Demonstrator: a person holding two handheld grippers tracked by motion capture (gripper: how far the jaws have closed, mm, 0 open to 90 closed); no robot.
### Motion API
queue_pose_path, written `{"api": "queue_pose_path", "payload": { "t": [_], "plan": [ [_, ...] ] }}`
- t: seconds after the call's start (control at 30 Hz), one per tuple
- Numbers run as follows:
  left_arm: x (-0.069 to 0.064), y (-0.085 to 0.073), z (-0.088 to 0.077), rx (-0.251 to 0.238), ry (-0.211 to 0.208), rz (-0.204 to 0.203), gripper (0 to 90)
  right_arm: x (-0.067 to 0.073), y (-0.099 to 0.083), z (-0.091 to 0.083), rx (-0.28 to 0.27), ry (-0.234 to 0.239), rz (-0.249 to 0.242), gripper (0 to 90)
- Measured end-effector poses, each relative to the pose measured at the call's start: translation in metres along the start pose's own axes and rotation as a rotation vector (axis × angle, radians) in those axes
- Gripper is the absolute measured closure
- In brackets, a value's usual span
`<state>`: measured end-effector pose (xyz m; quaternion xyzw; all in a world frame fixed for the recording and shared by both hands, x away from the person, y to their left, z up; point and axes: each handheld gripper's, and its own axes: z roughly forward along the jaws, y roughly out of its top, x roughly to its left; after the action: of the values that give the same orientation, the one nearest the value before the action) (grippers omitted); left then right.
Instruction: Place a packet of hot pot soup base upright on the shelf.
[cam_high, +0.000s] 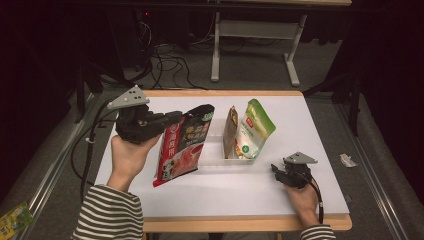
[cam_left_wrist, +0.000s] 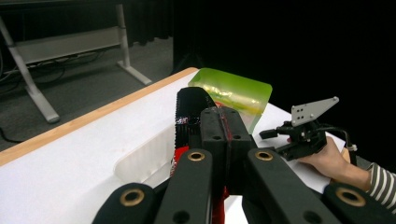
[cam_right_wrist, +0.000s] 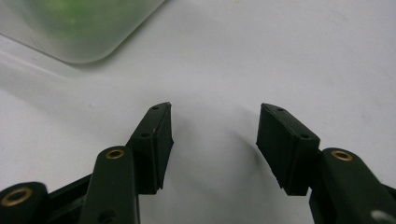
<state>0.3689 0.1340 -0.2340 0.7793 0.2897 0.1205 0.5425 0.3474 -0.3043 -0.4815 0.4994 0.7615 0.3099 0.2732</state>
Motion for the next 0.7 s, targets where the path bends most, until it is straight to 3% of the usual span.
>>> {"api": "queue_pose_path", "payload": {
  "t": [0.7],
  "plan": [
    [0.009, 0.035, 0.035, -0.022, 0.004, -0.006, 90.0, 0.0, 0.0, 0.0, -0.001, -0.002, -0.001, 45.9]
  ]
}}
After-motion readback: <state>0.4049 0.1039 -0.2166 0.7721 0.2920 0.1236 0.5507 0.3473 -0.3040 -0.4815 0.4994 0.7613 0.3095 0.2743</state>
